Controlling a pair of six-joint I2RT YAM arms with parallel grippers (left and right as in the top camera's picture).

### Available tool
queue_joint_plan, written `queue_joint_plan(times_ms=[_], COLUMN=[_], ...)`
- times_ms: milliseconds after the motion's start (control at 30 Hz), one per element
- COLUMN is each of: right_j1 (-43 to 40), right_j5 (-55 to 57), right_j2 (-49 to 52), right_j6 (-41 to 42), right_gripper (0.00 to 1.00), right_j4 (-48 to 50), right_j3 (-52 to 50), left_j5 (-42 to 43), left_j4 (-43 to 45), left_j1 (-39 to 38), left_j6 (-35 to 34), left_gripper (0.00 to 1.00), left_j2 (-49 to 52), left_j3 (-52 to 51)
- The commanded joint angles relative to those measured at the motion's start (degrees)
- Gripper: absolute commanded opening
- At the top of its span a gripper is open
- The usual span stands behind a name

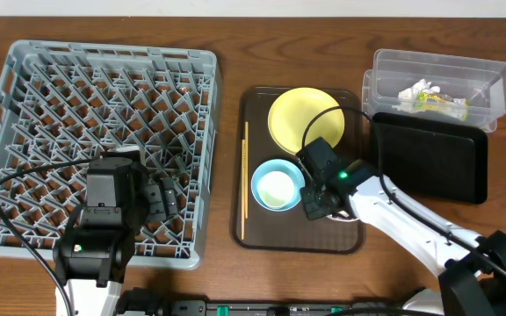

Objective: Sort waste into correct bins and load items into the dishwasher
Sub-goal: 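Carry pink bowl to black tray and tip rice out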

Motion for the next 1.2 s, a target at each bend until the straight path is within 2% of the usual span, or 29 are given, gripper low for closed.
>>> queue_joint_plan(times_ms=[0, 133, 300, 433, 700, 967, 1167], right_j1=[-3.0, -7.4, -14.9, -24.0, -40.7, -51.3, -54.9], right_j5=[0.0, -1.1, -8.4, -17.8, -36.8, -52.9, -56.1], right_j2=[-3.2, -4.5, -4.5, -4.3, 0.0, 7.3, 12.9], right_j6=[1.1, -0.4, -3.4, -4.1, -12.0, -17.8, -18.4], right_gripper=[0.01, 0.01, 0.01, 0.01, 0.01, 0.01, 0.01], right_j4=[-3.0, -7.0, -8.4, -7.5, -6.7, -4.1, -2.4], right_j3=[5.6, 12.3, 17.5, 17.6, 17.4, 17.4, 17.4], left_j5=[-0.3, -0.3, -0.3, -0.3, -0.3, -0.3, -0.3], left_j4=[0.0, 0.0, 0.0, 0.0, 0.0, 0.0, 0.0], left_j1=[-0.2, -0.2, -0.2, -0.2, -0.2, -0.2, -0.2], left_j6=[-0.3, -0.3, -0.3, -0.3, -0.3, -0.3, -0.3], left_gripper=[0.91, 0.91, 0.91, 0.91, 0.91, 0.91, 0.91], left_j2=[0.0, 0.0, 0.0, 0.0, 0.0, 0.0, 0.0], left_j3=[0.9, 0.9, 0.9, 0.9, 0.9, 0.9, 0.9])
